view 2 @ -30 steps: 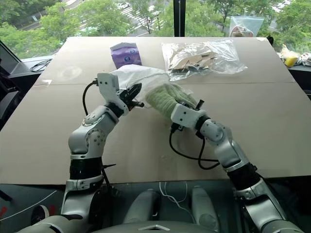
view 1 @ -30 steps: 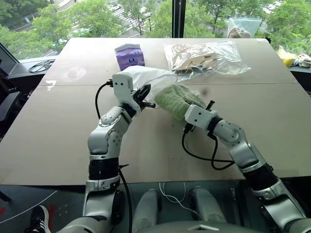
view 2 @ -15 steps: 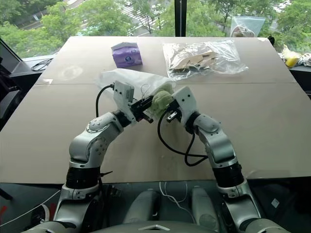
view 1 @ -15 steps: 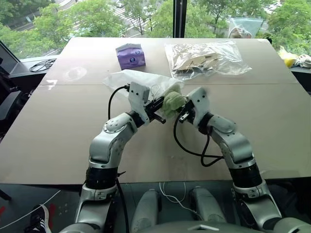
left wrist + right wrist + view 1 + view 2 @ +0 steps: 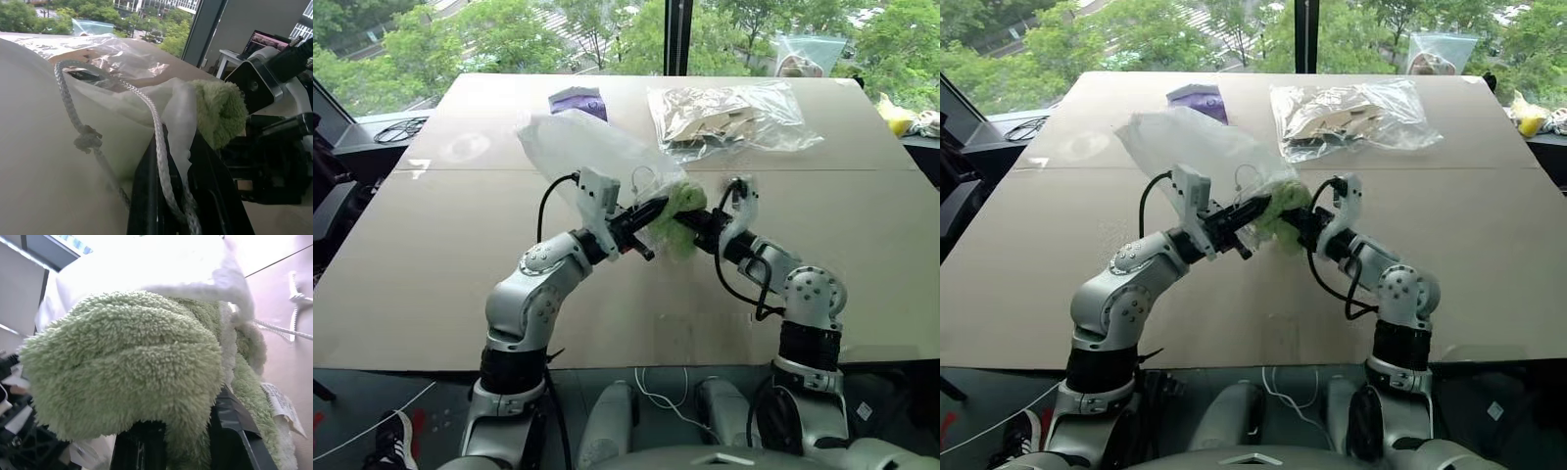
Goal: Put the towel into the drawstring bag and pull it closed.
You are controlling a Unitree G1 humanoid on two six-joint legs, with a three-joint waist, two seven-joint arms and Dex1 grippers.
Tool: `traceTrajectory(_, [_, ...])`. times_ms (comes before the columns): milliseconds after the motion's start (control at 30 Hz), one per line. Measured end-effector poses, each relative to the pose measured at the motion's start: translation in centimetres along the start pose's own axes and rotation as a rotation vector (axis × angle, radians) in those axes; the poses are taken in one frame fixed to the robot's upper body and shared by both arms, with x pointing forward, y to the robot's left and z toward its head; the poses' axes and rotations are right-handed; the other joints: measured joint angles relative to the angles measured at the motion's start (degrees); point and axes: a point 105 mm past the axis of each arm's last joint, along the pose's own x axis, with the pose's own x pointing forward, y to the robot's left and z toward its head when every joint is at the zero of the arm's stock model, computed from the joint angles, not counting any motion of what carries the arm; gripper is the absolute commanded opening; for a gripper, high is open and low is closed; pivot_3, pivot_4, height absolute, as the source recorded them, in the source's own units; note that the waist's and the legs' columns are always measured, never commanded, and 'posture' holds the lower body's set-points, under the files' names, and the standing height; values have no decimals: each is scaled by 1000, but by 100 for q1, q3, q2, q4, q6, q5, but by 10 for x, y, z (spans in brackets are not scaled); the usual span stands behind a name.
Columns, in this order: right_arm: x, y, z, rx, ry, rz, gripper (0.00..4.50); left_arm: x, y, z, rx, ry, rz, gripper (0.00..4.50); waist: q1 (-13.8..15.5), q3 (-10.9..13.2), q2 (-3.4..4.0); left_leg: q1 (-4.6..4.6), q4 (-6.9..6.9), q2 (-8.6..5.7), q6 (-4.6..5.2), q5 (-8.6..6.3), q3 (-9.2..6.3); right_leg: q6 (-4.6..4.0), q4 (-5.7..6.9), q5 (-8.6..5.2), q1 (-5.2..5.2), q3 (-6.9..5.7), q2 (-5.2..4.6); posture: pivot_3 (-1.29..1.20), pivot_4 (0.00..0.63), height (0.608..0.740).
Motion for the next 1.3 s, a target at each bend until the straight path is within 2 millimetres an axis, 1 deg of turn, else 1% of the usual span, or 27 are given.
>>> traceTrajectory(267, [0,8,8,241,-53,19,582,0,-16,1,-22,8,-107,0,-100,2,3,1,-17,6,0,0,-1,-4,-6,-7,-4,1,9,0,150,740])
traceTrajectory(300, [2,9,11,300,-71,16,582,0,-19,-1,-37,14,-125,0,-113,2,3,-1,-17,6,1,0,-1,-3,-9,-8,-4,2,9,0,150,740])
traceTrajectory(367, [3,10,12,340,-81,12,582,1,-21,-2,-44,19,-138,0,-116,2,3,-1,-17,6,1,0,-1,-3,-10,-8,-4,2,9,0,150,740])
traceTrajectory(400, [4,10,14,392,-96,2,582,2,-24,-4,-48,25,-151,0,-117,2,3,-2,-18,6,1,0,-2,-2,-12,-8,-4,2,9,0,150,740])
traceTrajectory(533, [9,11,17,507,-123,-31,582,5,-27,-4,-54,18,-163,0,-119,2,4,-2,-22,6,1,0,-2,-2,-17,-9,-4,2,9,0,150,740])
traceTrajectory(567, [10,10,17,534,-130,-50,582,5,-27,-4,-54,15,-160,0,-120,2,4,-2,-22,6,1,0,-2,-2,-17,-9,-5,2,9,0,150,740])
traceTrajectory(667, [10,-1,20,643,-168,-151,582,8,-23,-4,-71,-4,-141,0,-118,2,4,-4,-23,7,1,0,-2,-2,-22,-9,-4,2,9,0,150,740])
traceTrajectory(767, [10,-11,21,765,-199,-228,582,10,-11,-13,-70,11,-81,0,-118,3,5,-9,-24,6,1,0,-2,-2,-31,-9,-5,2,9,0,150,740])
traceTrajectory(867, [15,-5,24,774,-199,-231,1500,11,0,-19,-58,17,-27,0,-128,4,6,-12,-30,7,1,0,1,-2,-33,-9,-12,4,9,0,150,740])
traceTrajectory(900, [20,3,25,742,-184,-220,2011,12,5,-21,-54,15,-5,0,-126,4,6,-16,-31,8,1,0,0,-3,-33,-9,-19,4,10,0,150,740])
traceTrajectory(933, [23,9,23,710,-166,-214,2378,13,8,-21,-48,11,8,0,-123,4,6,-21,-33,9,1,0,-2,-3,-33,-8,-23,3,12,0,150,740])
traceTrajectory(967, [28,14,19,651,-142,-215,2871,15,12,-19,-37,3,24,0,-116,4,6,-25,-33,9,1,0,-5,-4,-33,-8,-27,0,13,0,150,740])
traceTrajectory(1000, [31,17,14,611,-123,-216,3273,16,15,-18,-29,-1,35,0,-112,3,6,-32,-33,10,1,0,-6,-4,-33,-7,-31,-2,13,0,150,740])
traceTrajectory(1067, [33,17,6,449,-86,-243,4199,18,21,-16,-27,-12,57,0,-104,3,7,-60,-29,7,1,1,-6,0,-33,16,-55,-2,10,0,150,740])
traceTrajectory(1100, [32,15,4,363,-70,-258,4199,19,22,-17,-31,-14,61,0,-89,2,6,-79,-23,4,1,1,-7,-1,-34,18,-69,-3,8,0,150,740])
traceTrajectory(1200, [20,0,3,137,-33,-302,4199,19,26,-23,-42,4,78,0,-38,3,6,-91,-22,-5,2,0,-3,-1,-39,20,-76,-2,-5,0,150,740])
traceTrajectory(1300, [10,-9,8,-13,-13,-308,4199,17,27,-25,-51,5,89,0,-2,3,6,-91,-24,-3,3,0,-4,-1,-42,20,-77,-3,-3,0,150,740])
